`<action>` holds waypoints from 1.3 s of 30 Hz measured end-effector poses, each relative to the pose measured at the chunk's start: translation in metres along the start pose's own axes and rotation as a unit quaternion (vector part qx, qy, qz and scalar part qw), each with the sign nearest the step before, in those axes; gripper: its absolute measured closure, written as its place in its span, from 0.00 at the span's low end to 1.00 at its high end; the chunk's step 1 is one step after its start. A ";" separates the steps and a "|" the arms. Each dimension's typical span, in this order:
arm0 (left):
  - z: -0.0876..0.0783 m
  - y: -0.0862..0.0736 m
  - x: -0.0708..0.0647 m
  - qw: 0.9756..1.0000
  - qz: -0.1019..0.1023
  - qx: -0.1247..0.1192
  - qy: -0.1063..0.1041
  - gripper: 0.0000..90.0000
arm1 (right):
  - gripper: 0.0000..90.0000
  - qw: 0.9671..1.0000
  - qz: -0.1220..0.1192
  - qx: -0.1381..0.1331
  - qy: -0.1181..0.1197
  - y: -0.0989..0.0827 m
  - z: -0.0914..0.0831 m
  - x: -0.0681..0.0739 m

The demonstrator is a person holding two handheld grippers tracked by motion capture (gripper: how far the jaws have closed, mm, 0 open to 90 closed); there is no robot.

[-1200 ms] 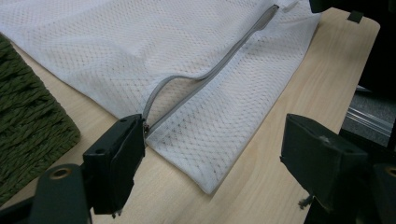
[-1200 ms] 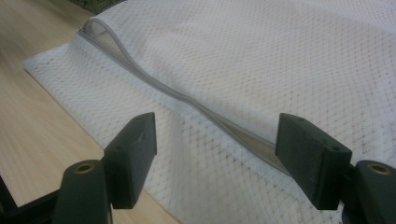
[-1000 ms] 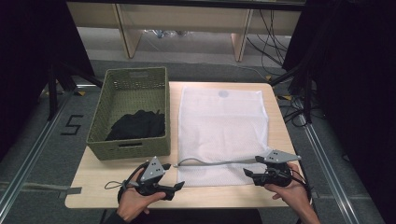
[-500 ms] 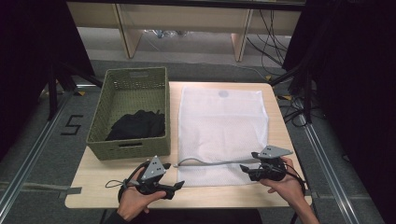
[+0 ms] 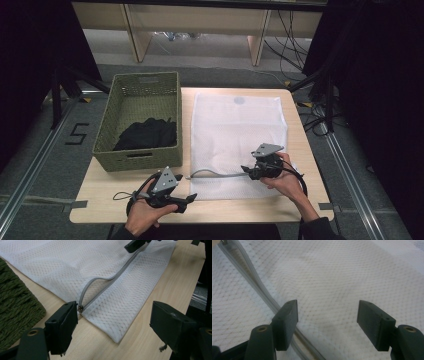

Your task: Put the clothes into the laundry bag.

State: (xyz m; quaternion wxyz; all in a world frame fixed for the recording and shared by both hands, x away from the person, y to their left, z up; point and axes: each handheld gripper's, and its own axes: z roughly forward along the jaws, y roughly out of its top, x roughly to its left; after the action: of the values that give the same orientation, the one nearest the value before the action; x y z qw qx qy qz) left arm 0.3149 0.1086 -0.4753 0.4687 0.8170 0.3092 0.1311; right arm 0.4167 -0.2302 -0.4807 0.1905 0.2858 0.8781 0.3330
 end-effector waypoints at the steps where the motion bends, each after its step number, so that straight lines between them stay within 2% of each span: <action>1: -0.001 0.000 0.001 1.000 0.006 0.006 0.001 0.24 | 0.38 1.000 -0.016 0.003 0.001 0.002 0.004 0.000; 4: -0.001 0.000 0.001 1.000 0.010 0.008 -0.002 0.24 | 0.38 1.000 -0.025 0.011 0.012 0.005 0.011 0.006; 6: -0.001 0.001 0.001 1.000 0.018 0.013 -0.006 0.24 | 0.38 0.999 -0.046 0.013 0.009 0.005 0.015 0.011; 7: 0.000 0.000 0.000 1.000 0.018 0.011 -0.005 0.24 | 0.39 0.998 -0.052 0.025 0.013 0.005 0.017 0.013; 9: 0.000 0.000 -0.001 1.000 0.012 0.007 -0.003 0.24 | 0.40 0.998 -0.060 0.030 0.008 0.005 0.019 0.013; 10: 0.000 0.000 -0.002 1.000 0.013 0.012 -0.001 0.24 | 0.42 0.997 -0.067 0.037 -0.002 0.004 0.023 0.013; 12: 0.000 0.000 -0.002 1.000 0.014 0.011 0.000 0.24 | 0.45 0.997 -0.072 0.037 0.000 0.004 0.024 0.011; 14: 0.001 0.000 -0.001 1.000 0.014 0.010 -0.003 0.24 | 0.52 0.997 -0.068 0.041 -0.015 0.002 0.025 0.003; 16: 0.001 0.000 0.000 1.000 0.020 0.014 -0.004 0.24 | 0.55 0.997 -0.064 0.044 -0.016 0.002 0.025 0.000; 17: 0.001 0.000 0.000 1.000 0.019 0.013 -0.003 0.24 | 0.59 0.997 -0.062 0.042 -0.015 0.001 0.026 -0.006; 20: 0.001 0.000 0.000 1.000 0.017 0.013 -0.003 0.24 | 0.62 0.998 -0.052 0.033 -0.012 0.000 0.026 -0.007; 21: 0.001 0.000 0.000 1.000 0.018 0.013 -0.003 0.25 | 0.62 0.998 -0.054 0.027 0.006 0.000 0.025 -0.008; 22: 0.001 0.000 0.000 1.000 0.022 0.015 0.002 0.25 | 0.63 0.998 -0.045 0.029 0.027 0.000 0.025 -0.005; 23: 0.001 0.000 0.000 1.000 0.022 0.015 0.002 0.25 | 0.63 0.998 -0.054 0.030 0.032 0.001 0.026 -0.005; 24: 0.000 0.000 0.001 0.999 0.030 0.021 -0.001 0.25 | 0.63 0.997 -0.052 0.039 0.038 0.000 0.027 -0.003; 25: 0.000 0.000 0.001 0.999 0.030 0.021 -0.001 0.25 | 0.63 0.997 -0.052 0.039 0.038 0.000 0.027 -0.003; 26: 0.000 0.000 0.001 0.999 0.027 0.020 -0.002 0.25 | 0.62 0.998 -0.039 0.041 0.040 0.001 0.027 -0.002; 27: 0.001 0.000 -0.001 1.000 0.015 0.008 -0.001 0.25 | 0.61 0.997 -0.027 0.045 0.055 0.002 0.026 -0.002; 28: 0.000 0.000 0.000 1.000 0.022 0.014 -0.001 0.25 | 0.60 0.997 -0.041 0.034 0.051 0.000 0.028 -0.004; 29: 0.001 0.001 -0.001 1.000 0.015 0.013 -0.001 0.25 | 0.57 0.996 -0.018 0.048 0.067 0.001 0.026 -0.003; 30: 0.001 0.000 0.000 1.000 0.019 0.012 0.000 0.25 | 0.55 0.997 -0.035 0.034 0.062 0.000 0.028 -0.004; 31: 0.001 0.000 0.000 1.000 0.020 0.015 0.001 0.25 | 0.54 0.997 -0.032 0.030 0.066 0.000 0.028 -0.004; 32: 0.001 0.000 0.000 1.000 0.020 0.015 0.001 0.25 | 0.54 0.996 -0.022 0.038 0.074 0.001 0.027 -0.003; 35: 0.001 0.001 0.000 1.000 0.019 0.017 -0.006 0.25 | 0.53 0.996 -0.024 0.047 0.068 0.001 0.028 -0.001; 36: 0.001 0.000 0.000 1.000 0.023 0.017 -0.008 0.25 | 0.51 0.997 -0.020 0.052 0.062 0.001 0.028 0.000; 37: 0.001 0.001 0.000 0.999 0.026 0.022 -0.008 0.25 | 0.51 0.997 -0.027 0.047 0.062 0.002 0.029 -0.001; 38: 0.001 0.001 0.000 0.999 0.025 0.021 -0.008 0.25 | 0.51 0.997 -0.016 0.051 0.064 0.001 0.029 -0.001; 39: 0.001 0.001 0.000 0.999 0.025 0.021 -0.008 0.25 | 0.51 0.997 -0.016 0.051 0.064 0.001 0.029 -0.001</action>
State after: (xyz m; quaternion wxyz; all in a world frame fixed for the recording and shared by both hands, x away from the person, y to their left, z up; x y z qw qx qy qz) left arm 0.3160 0.1080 -0.4749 0.4501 0.8353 0.2879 0.1296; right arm 0.4332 -0.2162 -0.5001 0.1242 0.2591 0.9089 0.3023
